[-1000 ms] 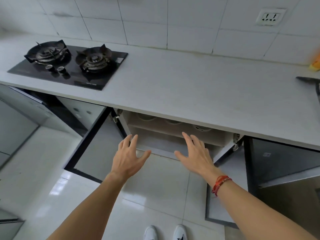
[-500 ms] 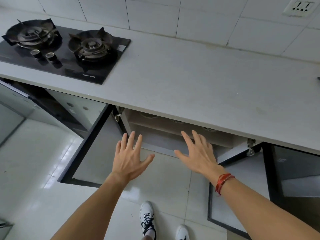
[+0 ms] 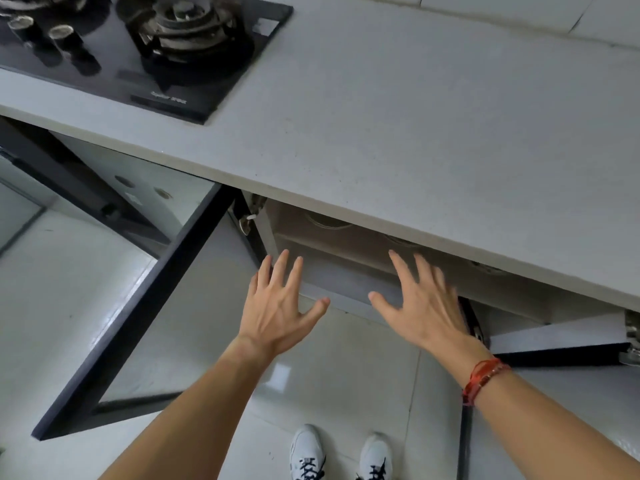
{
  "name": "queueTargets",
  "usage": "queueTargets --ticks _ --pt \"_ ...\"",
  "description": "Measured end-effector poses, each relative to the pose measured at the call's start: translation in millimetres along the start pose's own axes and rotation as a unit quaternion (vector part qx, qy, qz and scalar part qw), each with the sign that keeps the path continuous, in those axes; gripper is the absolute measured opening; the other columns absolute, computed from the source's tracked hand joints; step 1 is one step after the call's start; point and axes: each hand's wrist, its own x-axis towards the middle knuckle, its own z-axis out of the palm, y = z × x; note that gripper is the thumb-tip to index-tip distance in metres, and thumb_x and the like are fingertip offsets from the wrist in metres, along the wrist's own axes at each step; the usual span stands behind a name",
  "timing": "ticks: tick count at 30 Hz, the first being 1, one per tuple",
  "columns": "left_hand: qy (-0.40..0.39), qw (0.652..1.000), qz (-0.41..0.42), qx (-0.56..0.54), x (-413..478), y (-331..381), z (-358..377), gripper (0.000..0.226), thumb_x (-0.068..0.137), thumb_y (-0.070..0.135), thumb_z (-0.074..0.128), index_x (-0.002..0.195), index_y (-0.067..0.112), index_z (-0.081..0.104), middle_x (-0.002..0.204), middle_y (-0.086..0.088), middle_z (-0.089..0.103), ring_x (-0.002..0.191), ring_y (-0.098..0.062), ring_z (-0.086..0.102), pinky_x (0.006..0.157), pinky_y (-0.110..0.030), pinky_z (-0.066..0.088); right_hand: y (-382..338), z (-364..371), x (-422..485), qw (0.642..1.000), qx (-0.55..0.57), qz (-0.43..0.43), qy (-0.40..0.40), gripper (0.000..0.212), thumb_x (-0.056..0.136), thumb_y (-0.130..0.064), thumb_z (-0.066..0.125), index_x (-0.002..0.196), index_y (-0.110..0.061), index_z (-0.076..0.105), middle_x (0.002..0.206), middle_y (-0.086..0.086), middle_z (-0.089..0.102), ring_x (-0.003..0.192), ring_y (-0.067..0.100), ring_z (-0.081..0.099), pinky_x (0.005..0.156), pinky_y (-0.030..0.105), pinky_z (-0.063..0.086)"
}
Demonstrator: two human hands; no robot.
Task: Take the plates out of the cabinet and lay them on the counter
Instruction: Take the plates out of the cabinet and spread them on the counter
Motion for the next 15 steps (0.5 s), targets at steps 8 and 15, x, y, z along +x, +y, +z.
queueTargets --ticks 8,15 --pt "0.041 0.997 -0.019 -0.056 64.5 -27.1 119.8 0.092 0.078 0.074 0.024 0.151 0.018 0.027 0.16 -0.008 0.021 0.146 -0.031 0.013 0.117 -0.042 0.019 27.5 117.5 71.1 0.998 0.009 -0.012 0.059 0.087 0.082 -0.073 0.047 0.154 -0.034 0.018 0.157 0.013 0.027 0.136 0.034 0.033 0.106 0.051 0.034" --pt "0.082 0.983 -0.064 -0.153 122.3 -40.5 177.5 0.082 0.087 0.066 0.044 0.151 0.017 0.026 0.158 -0.004 0.025 0.144 -0.028 0.021 0.115 -0.04 0.025 40.3 166.1 122.9 0.993 0.084 -0.015 0.079 0.09 0.078 -0.075 0.048 0.153 -0.034 0.018 0.158 0.012 0.028 0.137 0.035 0.036 0.108 0.049 0.037"
